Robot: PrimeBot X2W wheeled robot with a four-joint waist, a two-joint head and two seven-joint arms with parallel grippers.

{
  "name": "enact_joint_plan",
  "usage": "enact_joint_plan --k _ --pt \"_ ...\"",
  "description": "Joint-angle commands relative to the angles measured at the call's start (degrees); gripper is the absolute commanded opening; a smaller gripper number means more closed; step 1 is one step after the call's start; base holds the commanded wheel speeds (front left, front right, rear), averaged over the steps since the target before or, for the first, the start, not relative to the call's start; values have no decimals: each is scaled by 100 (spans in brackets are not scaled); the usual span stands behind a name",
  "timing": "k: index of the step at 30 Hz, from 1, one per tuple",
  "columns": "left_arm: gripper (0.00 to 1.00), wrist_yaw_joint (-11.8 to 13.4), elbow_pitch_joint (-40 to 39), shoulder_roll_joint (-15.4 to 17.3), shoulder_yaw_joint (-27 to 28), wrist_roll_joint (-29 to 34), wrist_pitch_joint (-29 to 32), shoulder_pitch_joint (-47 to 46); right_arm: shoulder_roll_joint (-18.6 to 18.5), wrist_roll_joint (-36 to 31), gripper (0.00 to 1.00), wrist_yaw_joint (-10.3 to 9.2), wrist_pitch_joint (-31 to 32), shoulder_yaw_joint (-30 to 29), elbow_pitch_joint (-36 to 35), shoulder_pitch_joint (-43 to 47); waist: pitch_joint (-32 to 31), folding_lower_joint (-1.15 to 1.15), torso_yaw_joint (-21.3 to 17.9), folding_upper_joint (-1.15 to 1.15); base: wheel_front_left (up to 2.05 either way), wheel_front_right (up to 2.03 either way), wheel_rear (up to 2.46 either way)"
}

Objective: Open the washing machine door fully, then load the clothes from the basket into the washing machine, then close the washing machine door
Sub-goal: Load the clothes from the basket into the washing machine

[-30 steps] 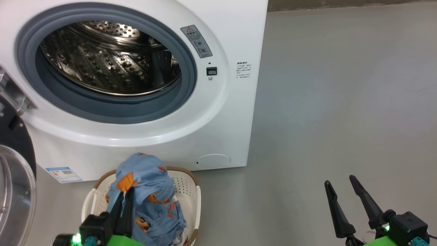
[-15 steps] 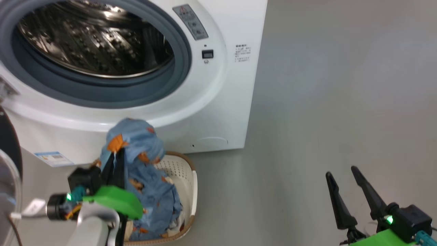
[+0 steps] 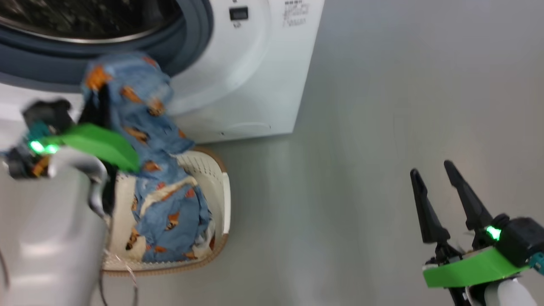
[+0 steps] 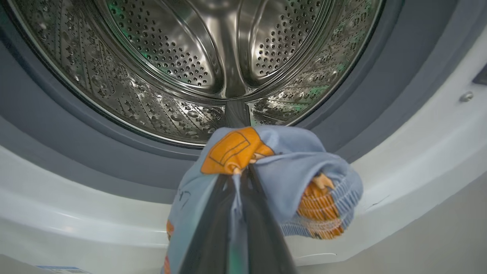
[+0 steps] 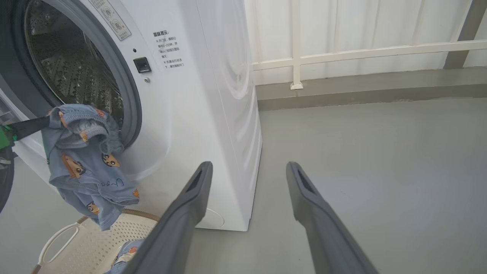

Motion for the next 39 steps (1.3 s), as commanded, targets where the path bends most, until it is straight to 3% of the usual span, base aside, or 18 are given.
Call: enact_joint_plan --k 1,9,15,29,33,39 --pt "0 -74 81 346 221 -63 88 -494 -18 51 100 51 -31 121 -188 -178 652 -1 -245 0 0 0 0" --pt "0 -189 451 769 318 -104 514 -1593 70 155 100 51 -32 151 -273 -534 1242 -1 -476 0 0 0 0" --pt "0 -263 565 1182 434 -228 1180 -2393 144 206 100 51 -32 210 -289 -793 1653 -1 -679 0 0 0 0" --pt "0 -109 252 2021 518 -229 2295 -3354 303 363 100 51 -32 446 -195 -1107 2147 -1 -1189 0 0 0 0" --pt "0 45 -25 2280 531 -89 2208 -3551 347 420 100 51 -32 519 -148 -1155 2248 -1 -1351 0 0 0 0" --pt "0 376 -421 2448 557 180 1561 -3780 391 464 100 51 -32 552 -127 -1175 2334 -1 -1476 0 0 0 0"
